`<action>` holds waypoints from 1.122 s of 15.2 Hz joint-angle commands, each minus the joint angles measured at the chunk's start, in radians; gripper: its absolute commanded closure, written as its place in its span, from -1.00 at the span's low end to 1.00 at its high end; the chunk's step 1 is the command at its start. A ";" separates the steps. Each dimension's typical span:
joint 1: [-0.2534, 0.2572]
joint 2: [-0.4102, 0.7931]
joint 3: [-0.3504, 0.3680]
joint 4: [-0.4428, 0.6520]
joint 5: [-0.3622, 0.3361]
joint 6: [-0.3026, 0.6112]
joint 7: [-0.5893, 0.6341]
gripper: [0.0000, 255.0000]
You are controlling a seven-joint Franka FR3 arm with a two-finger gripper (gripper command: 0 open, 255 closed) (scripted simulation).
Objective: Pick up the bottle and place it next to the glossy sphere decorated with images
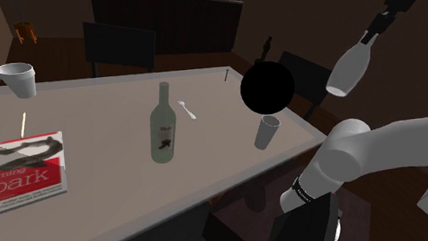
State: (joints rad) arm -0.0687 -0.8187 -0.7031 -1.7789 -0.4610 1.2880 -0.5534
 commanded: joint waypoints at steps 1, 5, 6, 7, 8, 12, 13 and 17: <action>-0.011 -0.024 0.000 -0.047 -0.009 0.024 0.006 1.00; -0.027 -0.059 -0.005 -0.123 -0.024 0.066 0.016 1.00; -0.030 -0.067 -0.007 -0.141 -0.028 0.076 0.018 1.00; -0.034 -0.075 -0.009 -0.159 -0.032 0.086 0.020 1.00; -0.038 -0.083 -0.011 -0.177 -0.036 0.096 0.022 1.00; -0.051 -0.113 -0.022 -0.245 -0.053 0.137 0.030 1.00; -0.055 -0.120 -0.025 -0.262 -0.058 0.147 0.031 1.00; -0.068 -0.146 -0.040 -0.326 -0.076 0.187 0.038 1.00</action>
State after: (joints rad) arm -0.1327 -0.9573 -0.7384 -2.0893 -0.5314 1.4650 -0.5156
